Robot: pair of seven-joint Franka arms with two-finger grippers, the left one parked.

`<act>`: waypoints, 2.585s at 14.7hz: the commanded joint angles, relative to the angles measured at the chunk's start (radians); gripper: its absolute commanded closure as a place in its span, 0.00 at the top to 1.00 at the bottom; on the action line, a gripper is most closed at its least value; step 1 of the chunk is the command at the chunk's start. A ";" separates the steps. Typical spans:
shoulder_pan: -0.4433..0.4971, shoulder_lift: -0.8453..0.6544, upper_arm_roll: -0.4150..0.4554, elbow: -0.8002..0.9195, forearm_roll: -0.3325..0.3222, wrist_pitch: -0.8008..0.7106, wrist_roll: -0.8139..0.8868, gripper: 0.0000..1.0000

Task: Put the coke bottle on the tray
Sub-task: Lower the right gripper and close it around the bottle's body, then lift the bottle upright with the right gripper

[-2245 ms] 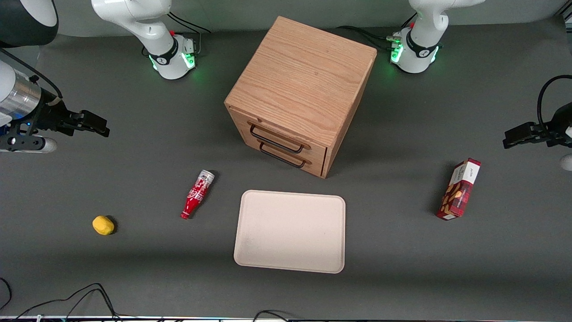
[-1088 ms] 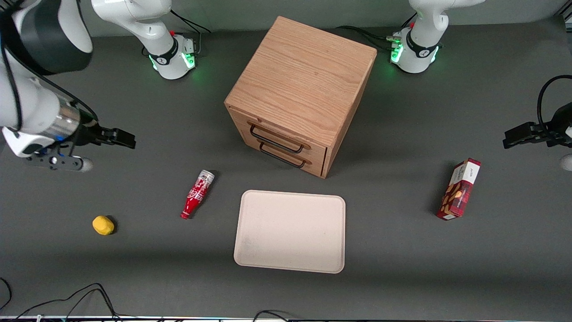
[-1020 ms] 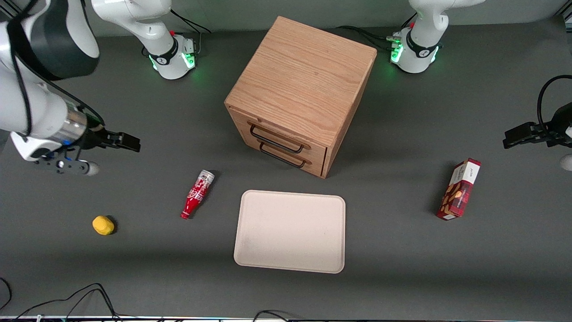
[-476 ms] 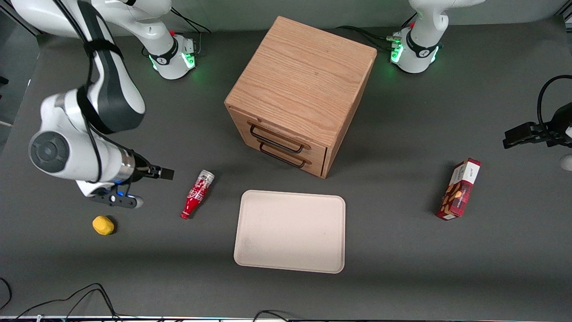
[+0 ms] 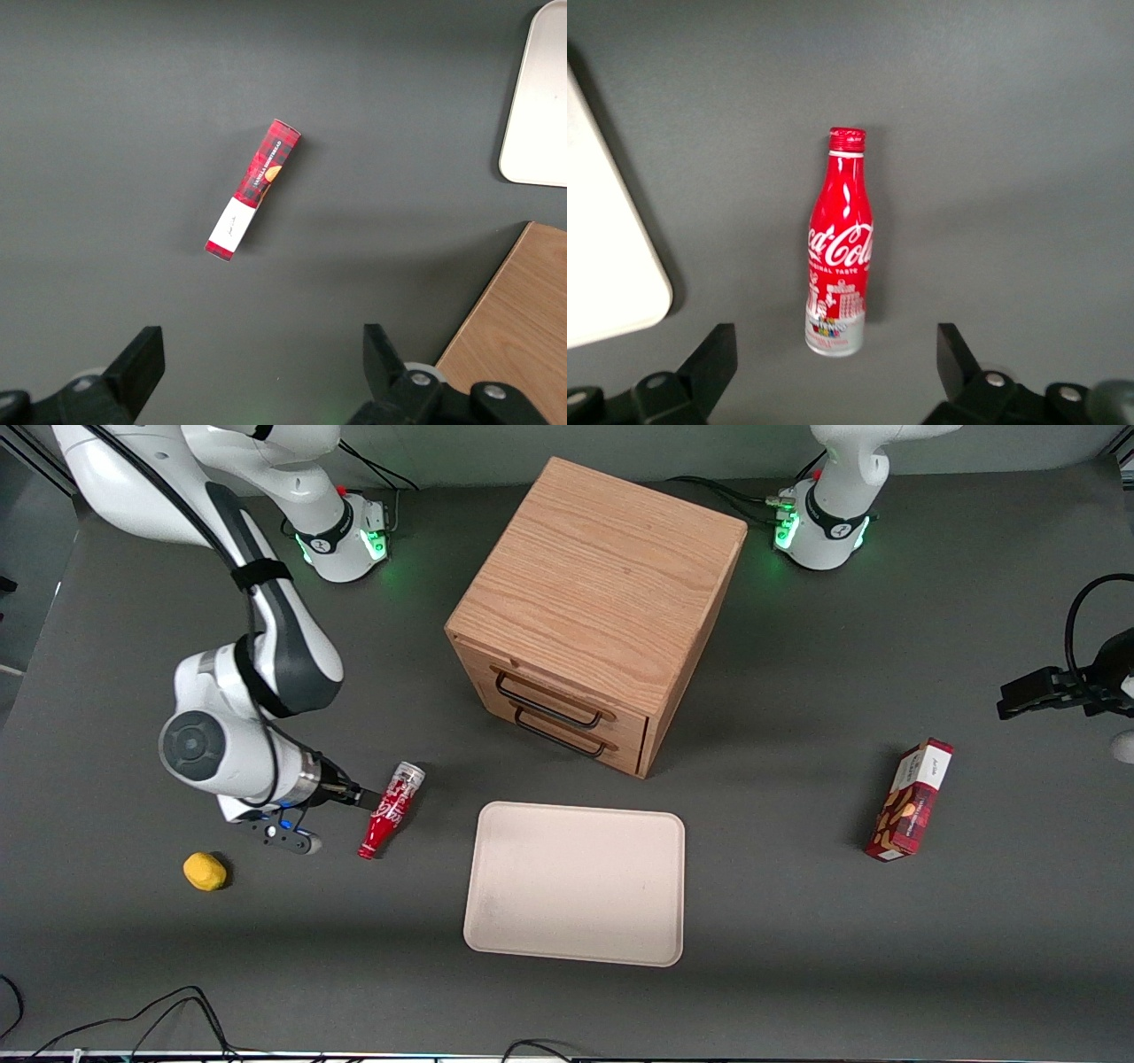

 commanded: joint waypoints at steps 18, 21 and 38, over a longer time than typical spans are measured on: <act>0.033 0.197 0.000 -0.092 -0.198 0.320 0.240 1.00; 0.030 0.197 0.000 -0.092 -0.200 0.321 0.240 1.00; 0.021 0.145 0.005 -0.091 -0.199 0.283 0.240 0.00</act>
